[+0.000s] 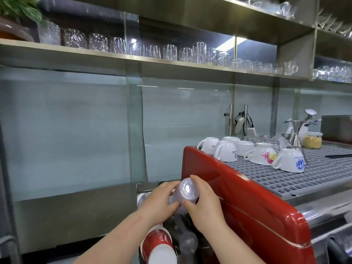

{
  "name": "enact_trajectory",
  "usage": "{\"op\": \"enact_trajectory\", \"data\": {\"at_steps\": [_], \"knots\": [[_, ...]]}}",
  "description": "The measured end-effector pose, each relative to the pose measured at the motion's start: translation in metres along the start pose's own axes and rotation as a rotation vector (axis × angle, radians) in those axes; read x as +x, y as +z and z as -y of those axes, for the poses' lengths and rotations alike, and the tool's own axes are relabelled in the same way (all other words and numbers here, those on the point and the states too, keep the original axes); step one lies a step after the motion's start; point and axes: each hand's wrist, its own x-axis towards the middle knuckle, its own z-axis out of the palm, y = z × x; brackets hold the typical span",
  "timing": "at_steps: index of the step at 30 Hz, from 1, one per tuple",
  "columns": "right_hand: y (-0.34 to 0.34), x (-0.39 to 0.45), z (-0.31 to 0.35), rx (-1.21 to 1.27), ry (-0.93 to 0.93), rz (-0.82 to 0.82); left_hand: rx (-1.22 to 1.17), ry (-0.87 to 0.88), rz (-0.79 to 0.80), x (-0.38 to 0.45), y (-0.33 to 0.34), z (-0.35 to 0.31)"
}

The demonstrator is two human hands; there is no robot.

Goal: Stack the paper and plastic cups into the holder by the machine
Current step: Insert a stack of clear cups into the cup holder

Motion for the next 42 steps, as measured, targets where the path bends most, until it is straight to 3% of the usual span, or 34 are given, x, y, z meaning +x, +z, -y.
{"op": "enact_trajectory", "data": {"at_steps": [13, 20, 36, 42], "knots": [[0.027, 0.004, -0.028, -0.156, 0.052, 0.134, 0.100, -0.063, 0.064, 0.008, 0.019, 0.026], [0.038, 0.007, -0.036, -0.203, 0.058, 0.082, 0.183, -0.053, 0.055, 0.010, 0.023, 0.029], [0.050, 0.024, -0.045, -0.390, 0.053, 0.127, 0.297, -0.037, 0.063, 0.021, 0.026, 0.025], [0.042, 0.021, -0.038, -0.419, 0.078, 0.238, 0.319, -0.071, 0.116, 0.019, 0.024, 0.018]]}}
